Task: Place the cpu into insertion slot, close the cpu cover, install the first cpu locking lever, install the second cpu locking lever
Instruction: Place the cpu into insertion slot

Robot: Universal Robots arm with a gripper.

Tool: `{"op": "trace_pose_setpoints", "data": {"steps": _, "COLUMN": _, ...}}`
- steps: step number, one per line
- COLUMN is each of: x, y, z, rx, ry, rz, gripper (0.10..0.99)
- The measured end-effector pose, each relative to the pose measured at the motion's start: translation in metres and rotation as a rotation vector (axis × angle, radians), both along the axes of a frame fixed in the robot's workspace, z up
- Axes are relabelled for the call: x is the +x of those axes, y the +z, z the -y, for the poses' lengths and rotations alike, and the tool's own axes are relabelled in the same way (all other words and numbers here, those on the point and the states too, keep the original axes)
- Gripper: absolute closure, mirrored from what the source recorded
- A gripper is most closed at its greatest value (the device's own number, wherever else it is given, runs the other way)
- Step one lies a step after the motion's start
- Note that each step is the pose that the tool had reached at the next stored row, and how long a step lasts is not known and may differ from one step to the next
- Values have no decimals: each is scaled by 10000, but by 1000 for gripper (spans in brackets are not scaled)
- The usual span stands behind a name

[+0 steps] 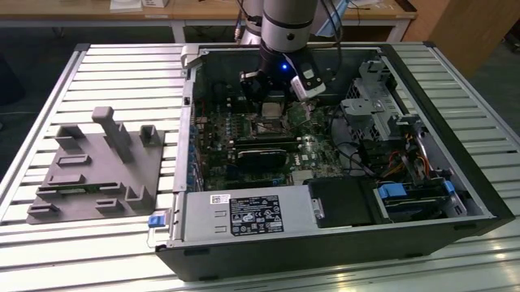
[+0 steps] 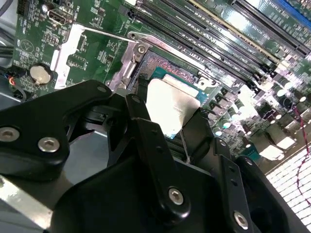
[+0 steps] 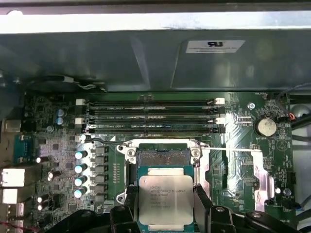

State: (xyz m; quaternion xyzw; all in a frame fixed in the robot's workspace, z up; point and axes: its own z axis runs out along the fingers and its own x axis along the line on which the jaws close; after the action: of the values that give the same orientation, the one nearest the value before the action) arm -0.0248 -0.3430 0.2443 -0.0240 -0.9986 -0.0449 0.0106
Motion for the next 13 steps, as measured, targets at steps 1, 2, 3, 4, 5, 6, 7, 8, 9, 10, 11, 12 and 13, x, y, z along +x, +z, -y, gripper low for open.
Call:
{"op": "trace_pose_setpoints", "data": {"steps": 1, "x": 0, "y": -2, "z": 0, "rx": 1, "ry": -183, "rz": 0, "gripper": 545}}
{"op": "trace_pose_setpoints", "data": {"steps": 2, "x": 0, "y": -3, "z": 0, "rx": 2, "ry": -375, "rz": 1, "gripper": 545}}
{"op": "trace_pose_setpoints", "data": {"steps": 3, "x": 0, "y": -4, "z": 0, "rx": 1, "ry": -553, "rz": 0, "gripper": 545}}
{"op": "trace_pose_setpoints", "data": {"steps": 4, "x": 0, "y": -5, "z": 0, "rx": -1, "ry": -735, "rz": 0, "gripper": 545}}
{"op": "trace_pose_setpoints", "data": {"steps": 5, "x": 0, "y": -6, "z": 0, "rx": 0, "ry": -914, "rz": 0, "gripper": 545}}
{"op": "trace_pose_setpoints", "data": {"steps": 6, "x": 0, "y": -7, "z": 0, "rx": 1, "ry": -1094, "rz": 0, "gripper": 545}}
{"op": "trace_pose_setpoints", "data": {"steps": 7, "x": -1, "y": -8, "z": 0, "rx": 1, "ry": -1275, "rz": 0, "gripper": 545}}
{"op": "trace_pose_setpoints", "data": {"steps": 8, "x": 0, "y": -8, "z": 0, "rx": 0, "ry": -1469, "rz": 0, "gripper": 545}}
{"op": "trace_pose_setpoints", "data": {"steps": 9, "x": 0, "y": -9, "z": 0, "rx": 0, "ry": -1651, "rz": 0, "gripper": 545}}
{"op": "trace_pose_setpoints", "data": {"steps": 10, "x": 0, "y": -10, "z": 0, "rx": 0, "ry": -1829, "rz": 0, "gripper": 545}}
{"op": "trace_pose_setpoints", "data": {"steps": 11, "x": 0, "y": -10, "z": 0, "rx": 1, "ry": -2010, "rz": 0, "gripper": 545}}
{"op": "trace_pose_setpoints", "data": {"steps": 12, "x": 0, "y": -11, "z": 0, "rx": 0, "ry": -2189, "rz": 0, "gripper": 545}}
{"op": "trace_pose_setpoints", "data": {"steps": 13, "x": 0, "y": -11, "z": 0, "rx": 1, "ry": -2369, "rz": 0, "gripper": 545}}
